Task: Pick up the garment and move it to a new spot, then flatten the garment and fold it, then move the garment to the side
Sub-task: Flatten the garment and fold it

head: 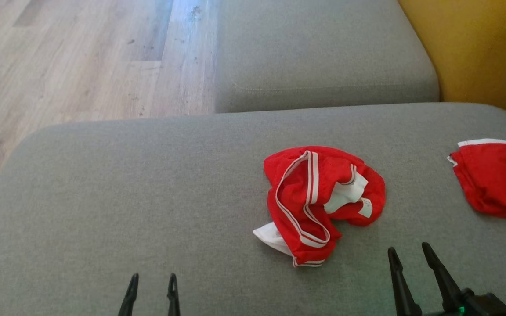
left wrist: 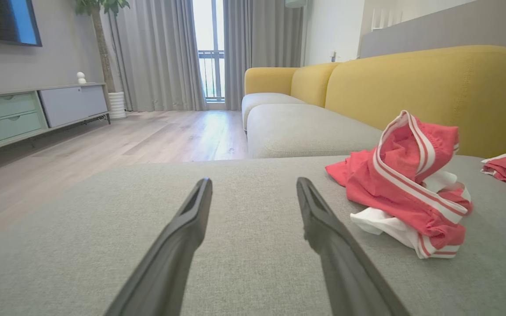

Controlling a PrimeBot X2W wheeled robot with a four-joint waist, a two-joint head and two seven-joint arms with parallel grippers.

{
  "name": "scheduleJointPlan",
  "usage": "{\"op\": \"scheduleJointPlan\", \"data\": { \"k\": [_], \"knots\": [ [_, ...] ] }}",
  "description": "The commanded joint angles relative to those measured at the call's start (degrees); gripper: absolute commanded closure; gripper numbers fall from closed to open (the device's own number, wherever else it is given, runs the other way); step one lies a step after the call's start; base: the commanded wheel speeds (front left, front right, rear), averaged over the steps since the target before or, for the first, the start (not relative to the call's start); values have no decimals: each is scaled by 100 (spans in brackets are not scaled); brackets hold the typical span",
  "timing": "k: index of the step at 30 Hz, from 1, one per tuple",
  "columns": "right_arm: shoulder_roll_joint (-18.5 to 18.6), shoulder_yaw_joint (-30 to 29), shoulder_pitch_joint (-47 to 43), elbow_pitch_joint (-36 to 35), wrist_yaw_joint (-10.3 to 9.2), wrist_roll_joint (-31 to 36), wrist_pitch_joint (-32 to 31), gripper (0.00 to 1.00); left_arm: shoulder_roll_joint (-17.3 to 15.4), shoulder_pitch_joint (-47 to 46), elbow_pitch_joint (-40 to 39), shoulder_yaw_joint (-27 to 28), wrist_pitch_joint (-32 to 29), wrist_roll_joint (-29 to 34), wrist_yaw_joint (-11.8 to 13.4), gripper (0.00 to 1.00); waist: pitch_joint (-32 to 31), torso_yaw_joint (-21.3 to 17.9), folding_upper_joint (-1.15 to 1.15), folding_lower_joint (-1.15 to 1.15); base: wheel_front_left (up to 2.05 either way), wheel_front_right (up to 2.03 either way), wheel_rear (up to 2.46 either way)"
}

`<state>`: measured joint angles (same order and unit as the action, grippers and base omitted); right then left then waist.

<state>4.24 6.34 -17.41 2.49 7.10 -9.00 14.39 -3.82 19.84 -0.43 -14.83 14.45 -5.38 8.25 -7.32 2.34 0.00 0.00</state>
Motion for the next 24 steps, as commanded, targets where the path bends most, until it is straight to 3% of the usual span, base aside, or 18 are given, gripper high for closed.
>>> {"op": "scheduleJointPlan", "data": {
  "k": [1, 10, 16, 19, 24],
  "knots": [
    [94, 125, 267, -195, 39, -10, 61, 0, 92, -340, -177, 134, 54, 28, -25, 0, 33, -16, 0, 0, 0, 0, 0],
    [102, 135, 372, -262, 39, -41, 61, 0, 93, -991, 275, -365, 54, -238, -394, 0, 433, -201, 0, 0, 0, 0, 0],
    [194, 179, 519, -329, 39, -45, 61, 0, 93, -1944, 1405, -1406, 55, -702, -893, 0, 789, -456, 0, 0, 0, 0, 0],
    [223, 223, 631, -359, 39, -43, 61, 0, 94, -2476, 1959, -1885, 17, -871, -950, 0, 1004, -613, 0, 0, 0, 0, 0],
    [257, 266, 869, -368, 39, -44, 61, 0, 94, -3367, 2584, -2443, -30, -1165, -840, 0, 1317, -896, 0, 0, 0, 0, 0]
  ]
}}
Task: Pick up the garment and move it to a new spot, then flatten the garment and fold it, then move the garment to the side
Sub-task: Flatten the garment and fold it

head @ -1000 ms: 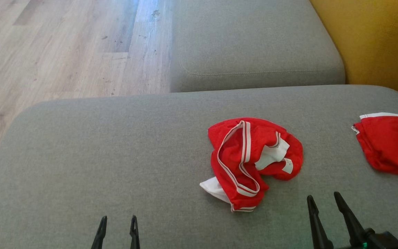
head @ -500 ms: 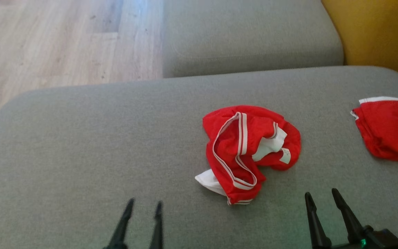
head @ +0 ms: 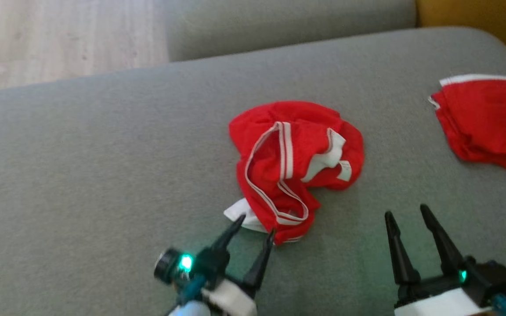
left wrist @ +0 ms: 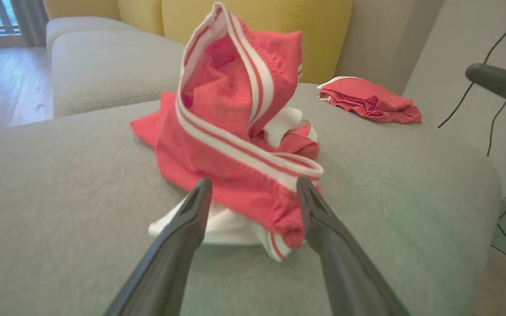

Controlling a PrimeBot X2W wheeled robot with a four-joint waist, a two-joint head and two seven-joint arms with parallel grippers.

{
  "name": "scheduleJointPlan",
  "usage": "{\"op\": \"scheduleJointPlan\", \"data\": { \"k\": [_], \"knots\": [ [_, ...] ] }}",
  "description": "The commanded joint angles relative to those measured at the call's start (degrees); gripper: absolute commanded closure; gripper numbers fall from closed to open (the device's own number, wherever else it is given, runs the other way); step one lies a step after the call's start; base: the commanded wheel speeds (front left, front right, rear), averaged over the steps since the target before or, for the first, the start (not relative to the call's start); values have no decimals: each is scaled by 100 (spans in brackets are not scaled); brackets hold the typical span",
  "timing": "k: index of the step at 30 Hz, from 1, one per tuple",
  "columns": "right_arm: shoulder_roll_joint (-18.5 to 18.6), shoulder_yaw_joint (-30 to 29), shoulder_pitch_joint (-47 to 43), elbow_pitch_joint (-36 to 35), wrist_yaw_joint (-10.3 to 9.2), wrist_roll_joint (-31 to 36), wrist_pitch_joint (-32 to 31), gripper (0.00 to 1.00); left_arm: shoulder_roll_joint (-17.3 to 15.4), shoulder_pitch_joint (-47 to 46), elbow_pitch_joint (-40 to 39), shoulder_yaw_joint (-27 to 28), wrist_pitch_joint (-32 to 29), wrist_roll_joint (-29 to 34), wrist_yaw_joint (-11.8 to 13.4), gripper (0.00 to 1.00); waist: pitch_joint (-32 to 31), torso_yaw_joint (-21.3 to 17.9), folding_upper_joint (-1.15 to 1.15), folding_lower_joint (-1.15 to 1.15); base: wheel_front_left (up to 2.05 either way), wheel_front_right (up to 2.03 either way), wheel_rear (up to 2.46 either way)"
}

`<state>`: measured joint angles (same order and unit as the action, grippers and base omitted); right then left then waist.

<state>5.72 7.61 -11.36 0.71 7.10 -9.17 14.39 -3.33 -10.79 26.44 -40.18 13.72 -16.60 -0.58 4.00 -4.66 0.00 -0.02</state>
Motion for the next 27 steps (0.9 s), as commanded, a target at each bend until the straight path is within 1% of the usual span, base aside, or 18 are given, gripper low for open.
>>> {"op": "scheduleJointPlan", "data": {
  "k": [1, 6, 10, 11, 13, 17, 20, 21, 27],
  "knots": [
    [108, 132, 298, -188, 39, -31, 61, 0, 45, -443, -5, 5, 46, -106, 63, 0, 224, -250, 0, 2, 0, 0, 0],
    [104, 121, 354, -156, 39, -55, 61, 0, 45, -895, 486, -383, 13, -371, 163, 0, 280, -512, 0, 2, 0, 0, 0],
    [94, 121, 363, -148, 39, -74, 61, 0, 45, -1065, 748, -563, -38, -562, 291, 0, 268, -685, 0, 2, 0, 0, 0],
    [94, 125, 364, -148, 39, -79, 61, 0, 45, -1105, 793, -604, -35, -588, 324, 4, 267, -714, 0, 2, 0, 0, 0],
    [96, 155, 369, -138, 39, -84, 61, 0, 45, -1177, 865, -617, -6, -630, 433, 100, 238, -796, 0, 2, 0, 0, 0],
    [83, 110, 306, -143, 39, -98, 61, 0, 45, -1223, 889, -590, 42, -806, 528, 100, 160, -879, 0, 2, 0, 0, 0],
    [81, 90, 277, -153, 39, -96, 61, 0, 45, -1283, 866, -607, 61, -848, 520, 100, 140, -878, 0, 2, 0, 0, 0],
    [80, 81, 264, -156, 39, -93, 61, 0, 45, -1314, 833, -625, 67, -886, 490, 100, 129, -872, 0, 2, 0, 0, 0],
    [45, 158, 284, -138, 39, -93, 61, 0, 46, -1807, 131, -560, 78, -1613, 122, 100, -6, -936, 0, 2, 0, 0, 0]
  ]
}}
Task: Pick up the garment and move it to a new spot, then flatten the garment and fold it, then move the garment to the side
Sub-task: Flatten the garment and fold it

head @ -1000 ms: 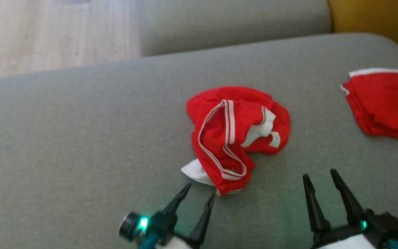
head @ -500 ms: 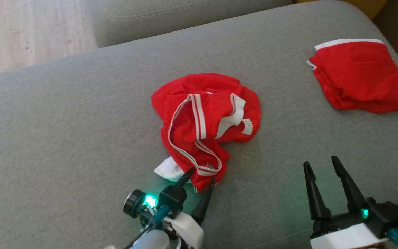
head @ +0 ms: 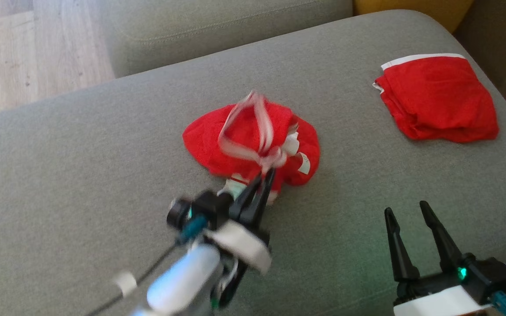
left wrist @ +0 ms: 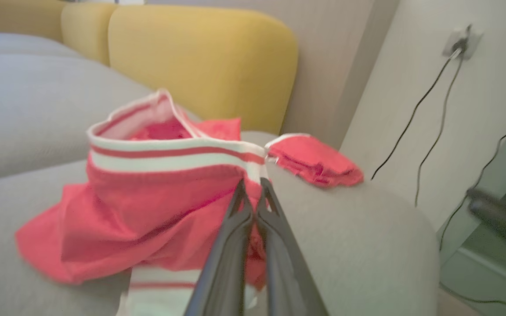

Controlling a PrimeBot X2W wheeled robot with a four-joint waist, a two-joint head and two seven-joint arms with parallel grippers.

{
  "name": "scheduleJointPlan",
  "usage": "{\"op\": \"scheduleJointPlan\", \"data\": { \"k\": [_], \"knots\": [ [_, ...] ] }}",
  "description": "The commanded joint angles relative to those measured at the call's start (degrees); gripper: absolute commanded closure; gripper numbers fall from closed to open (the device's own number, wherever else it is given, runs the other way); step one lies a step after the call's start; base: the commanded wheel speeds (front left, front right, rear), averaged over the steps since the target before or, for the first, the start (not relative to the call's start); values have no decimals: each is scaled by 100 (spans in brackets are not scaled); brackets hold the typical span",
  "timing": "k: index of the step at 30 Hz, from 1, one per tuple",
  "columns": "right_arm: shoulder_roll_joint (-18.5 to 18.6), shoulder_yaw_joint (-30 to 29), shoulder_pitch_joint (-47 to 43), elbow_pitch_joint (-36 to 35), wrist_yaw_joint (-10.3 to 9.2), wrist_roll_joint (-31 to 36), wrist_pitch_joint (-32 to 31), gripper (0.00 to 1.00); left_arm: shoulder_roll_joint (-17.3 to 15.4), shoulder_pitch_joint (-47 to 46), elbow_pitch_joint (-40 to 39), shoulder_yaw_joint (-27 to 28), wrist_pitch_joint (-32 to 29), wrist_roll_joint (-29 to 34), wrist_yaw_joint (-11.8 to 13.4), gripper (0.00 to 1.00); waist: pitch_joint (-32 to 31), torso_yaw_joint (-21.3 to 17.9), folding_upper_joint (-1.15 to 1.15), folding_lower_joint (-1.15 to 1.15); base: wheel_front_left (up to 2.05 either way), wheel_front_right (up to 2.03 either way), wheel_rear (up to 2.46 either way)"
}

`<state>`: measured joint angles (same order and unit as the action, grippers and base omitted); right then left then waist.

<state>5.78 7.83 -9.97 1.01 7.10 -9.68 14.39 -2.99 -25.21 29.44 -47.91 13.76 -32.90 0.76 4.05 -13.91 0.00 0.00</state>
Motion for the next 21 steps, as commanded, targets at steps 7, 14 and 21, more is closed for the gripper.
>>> {"op": "scheduleJointPlan", "data": {
  "k": [7, 14, 21],
  "knots": [
    [-8, 227, 255, -110, 39, -65, 61, 0, 11, -1970, -895, 597, -57, -314, -213, 100, -45, -241, 0, 0, 0, 0, 0],
    [-65, 357, 404, -29, 39, -96, 61, 0, 10, -3728, -560, 1296, -79, -728, -349, 100, -89, -583, 0, 0, 0, 0, 0],
    [-124, 277, 347, -41, 39, -107, 61, 0, 11, -4241, 125, 1572, 66, -1071, -234, 100, -109, -597, 0, 0, 0, 0, 0]
  ]
}}
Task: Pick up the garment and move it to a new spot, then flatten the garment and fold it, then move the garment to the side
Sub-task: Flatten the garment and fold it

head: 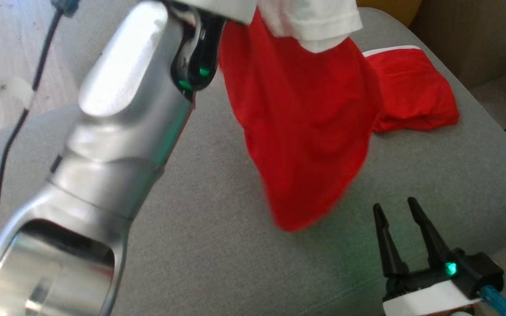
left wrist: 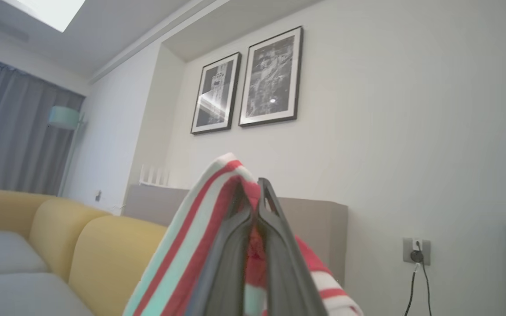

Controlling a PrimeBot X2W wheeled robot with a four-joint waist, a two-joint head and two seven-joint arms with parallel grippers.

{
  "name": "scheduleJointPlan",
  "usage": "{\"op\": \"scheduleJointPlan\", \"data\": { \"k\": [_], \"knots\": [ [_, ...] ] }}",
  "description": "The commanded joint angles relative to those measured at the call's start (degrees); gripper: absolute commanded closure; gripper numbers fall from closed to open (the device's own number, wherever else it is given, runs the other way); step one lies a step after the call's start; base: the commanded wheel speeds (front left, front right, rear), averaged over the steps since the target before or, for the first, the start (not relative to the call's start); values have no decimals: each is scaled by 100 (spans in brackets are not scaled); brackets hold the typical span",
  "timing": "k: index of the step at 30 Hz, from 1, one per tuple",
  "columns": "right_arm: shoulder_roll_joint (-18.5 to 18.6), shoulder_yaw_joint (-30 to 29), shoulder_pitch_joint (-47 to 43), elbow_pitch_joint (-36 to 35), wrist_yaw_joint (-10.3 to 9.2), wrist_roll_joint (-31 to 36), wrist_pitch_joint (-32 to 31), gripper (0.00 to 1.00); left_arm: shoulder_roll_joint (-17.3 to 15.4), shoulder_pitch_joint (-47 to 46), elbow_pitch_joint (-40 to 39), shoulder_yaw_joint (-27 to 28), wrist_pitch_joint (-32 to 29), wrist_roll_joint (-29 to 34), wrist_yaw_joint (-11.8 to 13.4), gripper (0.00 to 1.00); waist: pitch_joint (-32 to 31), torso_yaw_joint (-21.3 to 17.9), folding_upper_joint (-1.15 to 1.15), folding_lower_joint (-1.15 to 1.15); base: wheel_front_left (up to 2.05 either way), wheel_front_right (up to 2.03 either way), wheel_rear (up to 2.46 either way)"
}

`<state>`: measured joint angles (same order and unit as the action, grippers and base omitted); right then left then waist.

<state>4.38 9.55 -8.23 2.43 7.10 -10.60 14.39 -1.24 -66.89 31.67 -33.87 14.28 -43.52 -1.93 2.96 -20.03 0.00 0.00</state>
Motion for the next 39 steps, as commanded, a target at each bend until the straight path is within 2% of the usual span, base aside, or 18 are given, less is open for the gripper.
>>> {"op": "scheduleJointPlan", "data": {
  "k": [1, 5, 11, 16, 17, 18, 22, 26, 31, 36, 39],
  "knots": [
    [6, 71, 153, -197, 39, -13, 61, 0, -165, 62, -1, 148, 11, -43, 38, 100, 7, 49, 0, 0, 0, 0, 0],
    [-35, -41, 97, -248, 39, -2, 61, 0, -285, 965, 248, 132, -85, -270, 118, 100, 55, 209, 0, 0, 0, 0, 0],
    [-49, -185, 42, -303, 39, 30, 61, 0, -558, 2567, 324, 380, -192, -757, 531, 100, 153, 572, 0, 0, 0, 0, 0],
    [-31, -171, 81, -309, 39, 45, 61, 0, -796, 3206, 327, 586, -110, -870, 757, 100, 214, 747, 0, 0, 0, 0, 0],
    [-24, -163, 93, -309, 39, 45, 61, 0, -851, 3303, 320, 615, -69, -829, 795, 60, 224, 785, 0, 0, 0, 0, 0],
    [-15, -146, 105, -306, 39, 46, 61, 0, -905, 3379, 298, 618, -28, -745, 814, 0, 234, 811, 0, 0, 0, 0, 0],
    [14, -130, 127, -304, 39, 43, 61, 0, -944, 3651, 77, 687, 60, -375, 854, 0, 262, 899, 0, 0, 0, 0, 0],
    [30, -154, 130, -308, 39, 37, 61, 0, -890, 4046, -731, 917, 69, 656, 1060, 0, 285, 964, 0, 0, 0, 0, 0],
    [33, -159, 121, -302, 39, 41, 61, 0, -605, 4771, -1434, 685, 71, 1818, 1097, 0, 288, 1015, 0, 0, 0, 0, 0],
    [27, -113, 145, -294, 39, 42, 61, 0, -393, 5070, -1291, 77, 71, 2659, 914, 0, 321, 1043, 0, 0, 0, 0, 0],
    [28, -64, 186, -291, 39, 41, 61, 0, -301, 4963, -822, -193, 62, 2781, 792, 0, 366, 1016, 0, 0, 0, 0, 0]
  ]
}}
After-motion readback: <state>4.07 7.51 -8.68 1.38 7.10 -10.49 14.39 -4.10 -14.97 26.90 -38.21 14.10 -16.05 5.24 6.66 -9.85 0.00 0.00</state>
